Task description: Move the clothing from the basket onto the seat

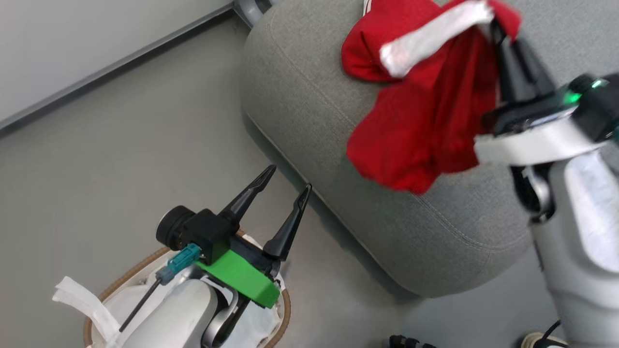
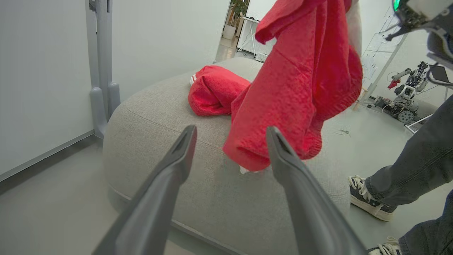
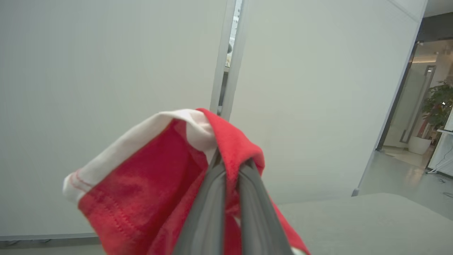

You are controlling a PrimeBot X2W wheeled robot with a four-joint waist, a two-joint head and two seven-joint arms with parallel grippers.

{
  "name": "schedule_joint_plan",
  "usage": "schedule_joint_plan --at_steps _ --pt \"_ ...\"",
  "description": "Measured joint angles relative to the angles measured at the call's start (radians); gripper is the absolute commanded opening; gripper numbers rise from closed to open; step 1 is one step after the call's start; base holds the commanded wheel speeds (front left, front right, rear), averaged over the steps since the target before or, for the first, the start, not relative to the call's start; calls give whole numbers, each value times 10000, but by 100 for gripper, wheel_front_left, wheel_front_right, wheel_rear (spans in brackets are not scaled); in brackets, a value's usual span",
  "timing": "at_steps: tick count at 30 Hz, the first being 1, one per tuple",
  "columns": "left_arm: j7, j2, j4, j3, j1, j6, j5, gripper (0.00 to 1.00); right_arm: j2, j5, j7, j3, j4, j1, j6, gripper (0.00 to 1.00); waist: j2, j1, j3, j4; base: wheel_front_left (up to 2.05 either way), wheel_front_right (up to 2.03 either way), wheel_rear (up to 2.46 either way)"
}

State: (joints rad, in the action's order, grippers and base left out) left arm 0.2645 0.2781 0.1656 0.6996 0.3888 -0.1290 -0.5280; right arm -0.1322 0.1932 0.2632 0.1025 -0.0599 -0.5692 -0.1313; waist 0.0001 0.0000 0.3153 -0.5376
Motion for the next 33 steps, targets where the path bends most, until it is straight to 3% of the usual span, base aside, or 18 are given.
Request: schedule_joint_plan --at_steps 6,9,16,22,31,32,33 --pt "0 374 -96 121 223 0 -63 100 -1269 -247 2 -876 -119 -2429 0 0 -1 0 825 114 0 0 0" --pt "0 568 -198 184 351 0 -100 100 -1490 -21 2 -1427 -606 -3638 0 0 0 0 1210 216 0 0 0" --pt "0 886 -357 355 743 0 -167 100 -2322 -796 -79 -2013 -1783 -5425 0 0 0 1 2043 610 0 0 0" --pt "0 1058 -416 414 996 0 -184 100 -2157 -1517 -73 -2729 -3014 -5276 0 0 0 1 2590 1098 0 0 0" --pt "0 1016 -318 479 1238 0 -280 100 -1603 -2395 -13 -3904 -5202 -3105 -2 0 0 1 2993 1873 0 0 0" --pt "0 1016 -299 474 1238 0 -303 100 -1553 -2420 -15 -3937 -5250 -2936 -2 1 0 1 2993 1914 0 0 0" --pt "0 1016 -282 464 1237 0 -309 100 -1448 -2426 -13 -4042 -5264 -2730 -2 11 0 1 2979 1947 0 0 0"
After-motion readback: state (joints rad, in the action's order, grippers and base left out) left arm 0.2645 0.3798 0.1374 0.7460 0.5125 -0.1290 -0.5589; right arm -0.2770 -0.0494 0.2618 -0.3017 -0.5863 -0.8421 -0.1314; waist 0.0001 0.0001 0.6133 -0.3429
